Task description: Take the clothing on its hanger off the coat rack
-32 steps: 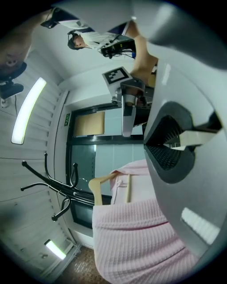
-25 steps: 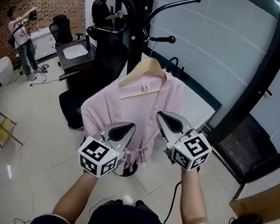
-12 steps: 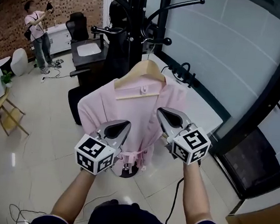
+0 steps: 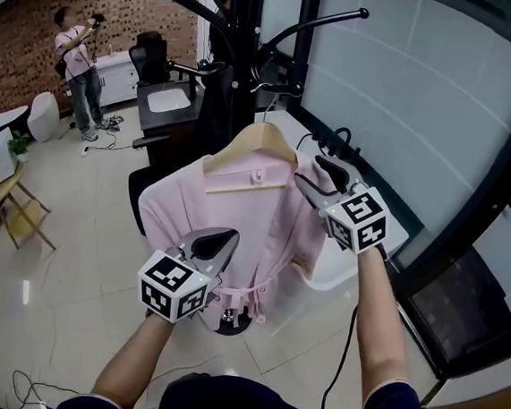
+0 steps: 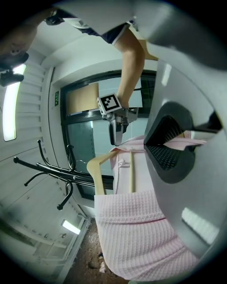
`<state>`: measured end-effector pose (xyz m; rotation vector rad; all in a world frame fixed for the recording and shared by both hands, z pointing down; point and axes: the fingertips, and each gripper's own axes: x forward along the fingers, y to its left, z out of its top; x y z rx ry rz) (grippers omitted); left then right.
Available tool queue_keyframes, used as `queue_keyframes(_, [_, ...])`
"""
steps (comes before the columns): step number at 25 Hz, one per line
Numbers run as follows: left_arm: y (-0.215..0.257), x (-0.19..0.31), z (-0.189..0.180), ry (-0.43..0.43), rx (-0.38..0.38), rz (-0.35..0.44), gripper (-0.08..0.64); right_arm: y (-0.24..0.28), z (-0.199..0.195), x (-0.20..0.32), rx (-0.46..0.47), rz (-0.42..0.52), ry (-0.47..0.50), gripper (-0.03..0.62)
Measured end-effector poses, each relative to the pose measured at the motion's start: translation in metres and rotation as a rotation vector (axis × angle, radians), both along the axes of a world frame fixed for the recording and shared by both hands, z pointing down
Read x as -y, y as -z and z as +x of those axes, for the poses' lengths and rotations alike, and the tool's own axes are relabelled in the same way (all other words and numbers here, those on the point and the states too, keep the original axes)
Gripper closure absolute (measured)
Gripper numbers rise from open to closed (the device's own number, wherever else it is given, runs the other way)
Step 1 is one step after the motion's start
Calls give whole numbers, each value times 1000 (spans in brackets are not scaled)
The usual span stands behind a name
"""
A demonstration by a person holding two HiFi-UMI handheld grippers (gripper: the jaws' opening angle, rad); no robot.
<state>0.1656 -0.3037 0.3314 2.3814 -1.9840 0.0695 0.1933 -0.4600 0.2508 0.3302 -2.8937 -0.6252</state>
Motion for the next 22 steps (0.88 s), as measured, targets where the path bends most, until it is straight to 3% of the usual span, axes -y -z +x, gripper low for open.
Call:
queue_keyframes(5, [0,7,0,10,13,-3,548,-1,-23,14,-108,56,60,291])
queue_keyframes(11, [-2,10,-3,27,11,-6,548,-15,-48,21,-258,64,126,285])
queue_keyframes(13, [-2,10,-4,34,9,-7,548,-20,-51,21,-281,79,139,310])
queue_keyframes(18, [-5,7,-9,54,12,-12,548,-25,-54,23,-290,167,119,463])
queue_keyframes(22, [-4,6,-12,60,15,-8,548,-27,-57,21,-308,213,115,495])
